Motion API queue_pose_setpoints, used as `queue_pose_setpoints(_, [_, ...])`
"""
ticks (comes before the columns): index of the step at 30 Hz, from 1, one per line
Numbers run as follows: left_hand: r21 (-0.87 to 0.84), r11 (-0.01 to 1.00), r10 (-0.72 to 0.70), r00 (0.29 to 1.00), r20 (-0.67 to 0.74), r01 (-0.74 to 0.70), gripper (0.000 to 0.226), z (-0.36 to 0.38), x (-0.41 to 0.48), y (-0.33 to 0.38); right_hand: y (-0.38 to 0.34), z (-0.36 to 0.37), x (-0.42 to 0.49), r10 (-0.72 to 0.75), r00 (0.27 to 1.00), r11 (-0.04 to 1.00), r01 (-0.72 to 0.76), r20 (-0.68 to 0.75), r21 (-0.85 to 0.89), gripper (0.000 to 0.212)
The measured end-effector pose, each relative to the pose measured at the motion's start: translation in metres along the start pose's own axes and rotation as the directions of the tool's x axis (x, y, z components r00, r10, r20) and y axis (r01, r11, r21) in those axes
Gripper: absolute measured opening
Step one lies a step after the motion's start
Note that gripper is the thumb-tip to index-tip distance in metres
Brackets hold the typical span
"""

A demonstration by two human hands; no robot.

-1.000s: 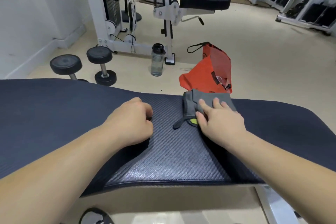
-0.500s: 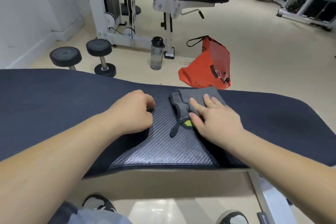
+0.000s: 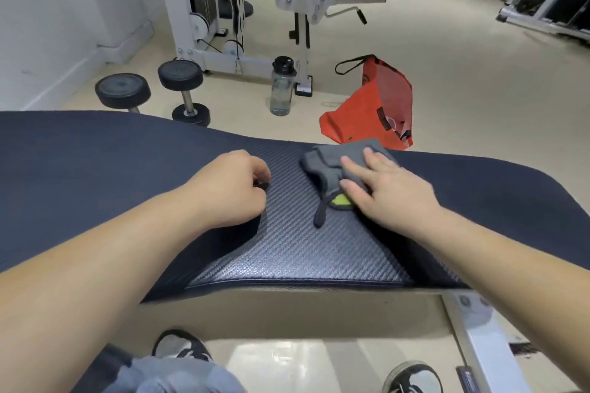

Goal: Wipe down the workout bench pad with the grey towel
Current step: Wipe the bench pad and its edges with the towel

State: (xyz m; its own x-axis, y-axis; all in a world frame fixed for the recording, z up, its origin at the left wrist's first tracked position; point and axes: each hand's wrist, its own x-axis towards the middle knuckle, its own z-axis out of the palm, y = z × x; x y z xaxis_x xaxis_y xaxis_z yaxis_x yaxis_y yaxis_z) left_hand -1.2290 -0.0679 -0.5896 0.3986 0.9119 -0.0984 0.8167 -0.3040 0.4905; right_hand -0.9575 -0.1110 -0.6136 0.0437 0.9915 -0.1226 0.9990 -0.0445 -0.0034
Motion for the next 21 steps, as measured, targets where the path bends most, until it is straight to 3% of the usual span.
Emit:
queue_pose_setpoints(2, [-0.003,1.0,-0.002,1.0,-0.005,0.002,0.032,-0.002,-0.002,-0.005,-0.004,-0.001,0.006,0.11,0.994,0.994,-0.11,0.028,0.003,0.062])
queue_pose_setpoints(4, [-0.004,1.0,-0.012,1.0,-0.004,0.012,0.032,-0.003,-0.004,-0.011,-0.028,-0.002,-0.001,0.114,0.993,0.993,-0.113,0.035,-0.02,0.062])
queue_pose_setpoints(9, [0.041,0.999,-0.029,0.998,-0.056,0.031,0.022,-0.005,-0.007,-0.021,-0.096,-0.004,-0.016,-0.177,0.982,0.984,0.179,0.068,-0.018,0.07])
queue_pose_setpoints(11, [0.059,0.997,-0.048,0.996,-0.075,0.052,0.02,-0.01,-0.009,-0.024,-0.094,-0.007,0.005,-0.214,0.976,0.977,0.213,0.044,0.013,0.071])
queue_pose_setpoints(17, [0.064,0.986,-0.15,0.986,-0.075,0.155,0.019,-0.03,-0.026,-0.044,-0.079,-0.007,0.075,0.049,0.998,0.998,-0.051,0.044,0.039,0.061])
queue_pose_setpoints(19, [0.055,0.981,-0.183,0.98,-0.081,0.188,0.018,-0.036,-0.031,-0.051,-0.098,-0.005,0.076,0.05,0.998,0.999,-0.05,0.043,0.003,0.061])
queue_pose_setpoints(21, [0.054,0.975,-0.211,0.973,-0.091,0.216,0.019,-0.042,-0.037,-0.056,-0.126,-0.005,0.061,-0.063,0.997,0.998,0.064,0.052,-0.022,0.061])
